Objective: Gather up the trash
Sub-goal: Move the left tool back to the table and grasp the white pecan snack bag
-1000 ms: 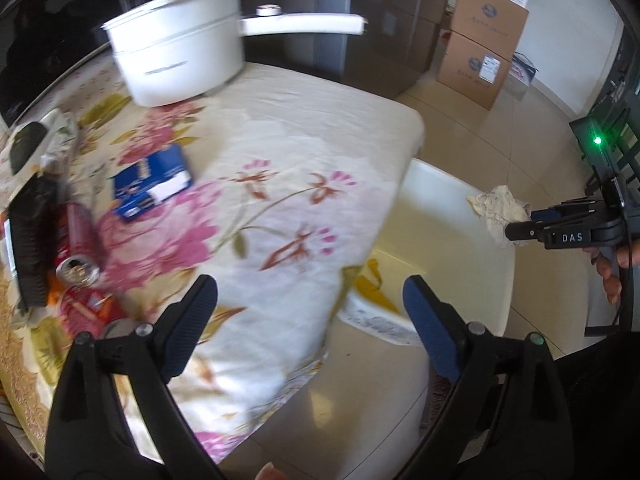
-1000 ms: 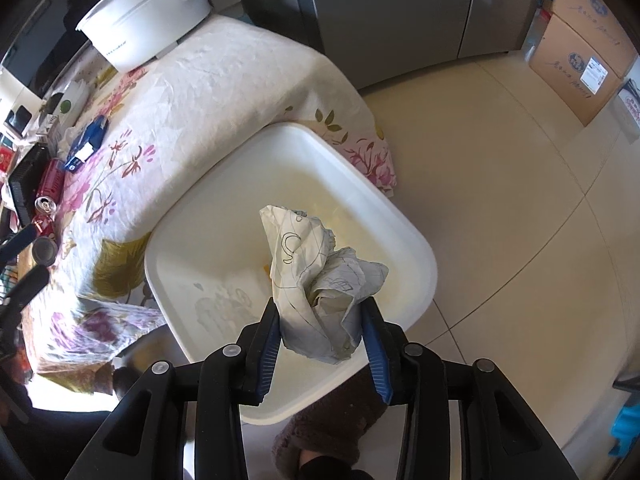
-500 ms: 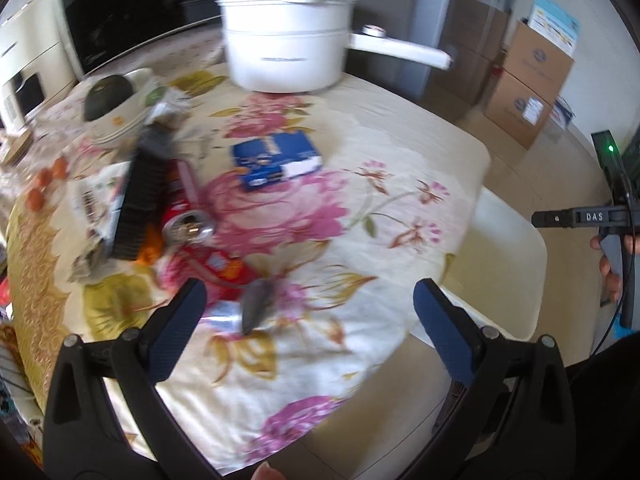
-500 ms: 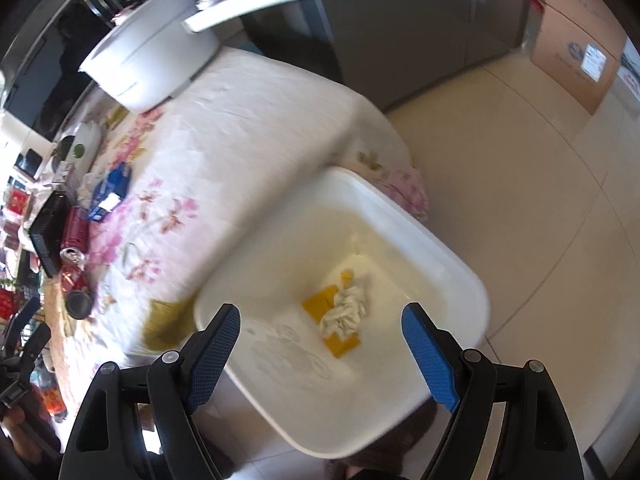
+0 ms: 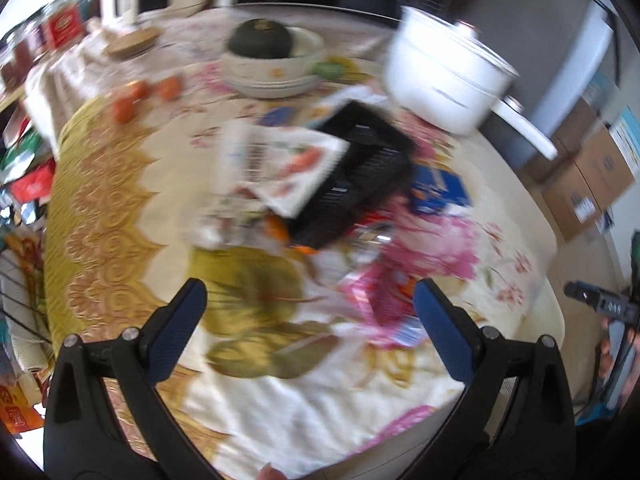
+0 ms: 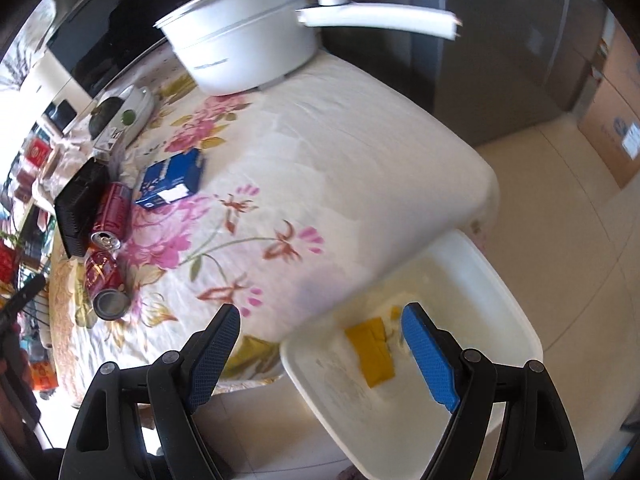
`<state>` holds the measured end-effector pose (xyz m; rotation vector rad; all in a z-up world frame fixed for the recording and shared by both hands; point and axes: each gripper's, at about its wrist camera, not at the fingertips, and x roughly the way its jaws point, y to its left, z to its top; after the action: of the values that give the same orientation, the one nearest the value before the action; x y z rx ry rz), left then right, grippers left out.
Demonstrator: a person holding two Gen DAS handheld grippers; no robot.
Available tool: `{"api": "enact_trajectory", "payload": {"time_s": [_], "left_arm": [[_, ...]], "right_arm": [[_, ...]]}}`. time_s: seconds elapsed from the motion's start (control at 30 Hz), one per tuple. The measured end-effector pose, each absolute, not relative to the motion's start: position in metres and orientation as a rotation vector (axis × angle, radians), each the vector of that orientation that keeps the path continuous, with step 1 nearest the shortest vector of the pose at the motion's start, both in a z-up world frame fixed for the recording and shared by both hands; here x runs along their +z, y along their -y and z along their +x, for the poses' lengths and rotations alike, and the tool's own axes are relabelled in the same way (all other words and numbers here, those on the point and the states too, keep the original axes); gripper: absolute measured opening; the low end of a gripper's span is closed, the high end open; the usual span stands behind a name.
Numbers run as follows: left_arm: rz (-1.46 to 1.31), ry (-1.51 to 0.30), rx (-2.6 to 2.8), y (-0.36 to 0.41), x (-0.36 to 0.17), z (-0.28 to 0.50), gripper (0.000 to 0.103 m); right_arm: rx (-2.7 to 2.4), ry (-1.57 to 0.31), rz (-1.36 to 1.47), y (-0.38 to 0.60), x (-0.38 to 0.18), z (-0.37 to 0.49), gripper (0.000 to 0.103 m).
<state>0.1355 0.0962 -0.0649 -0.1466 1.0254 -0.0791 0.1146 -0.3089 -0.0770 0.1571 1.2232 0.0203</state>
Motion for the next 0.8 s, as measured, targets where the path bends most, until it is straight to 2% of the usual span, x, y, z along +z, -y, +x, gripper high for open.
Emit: {"api": "enact_trajectory", "payload": {"time_s": [0.2, 0.43, 0.63, 0.73, 0.8], "left_arm": [[-0.273, -1.036, 0.028, -0.146, -0.083, 0.154, 0.102], [-0.275, -1.058, 0.043, -0.156, -0.105, 0.179, 0.098], [-0.109, -1.068, 0.026, -0.142, -0.119, 0.197, 0.085], [-0.055, -1.074, 0.003, -0.135, -0.126, 0.200, 0.075], [-0.032, -1.066, -0.002, -0.130, -0.128, 0.200, 0.062]], "right_arm": [[0.052, -1.230, 0.121, 0.283, -0.080, 0.127, 0.084], [0.076, -1.249, 0.111, 0.263, -0.086, 0.136, 0.084], [0.082, -1.264, 0.103, 0.254, -0.092, 0.138, 0.084], [0.072, -1.274, 0.093, 0.256, -0.096, 0.138, 0.084], [0.062, -1.280, 0.087, 0.257, -0.098, 0.138, 0.084]]}}
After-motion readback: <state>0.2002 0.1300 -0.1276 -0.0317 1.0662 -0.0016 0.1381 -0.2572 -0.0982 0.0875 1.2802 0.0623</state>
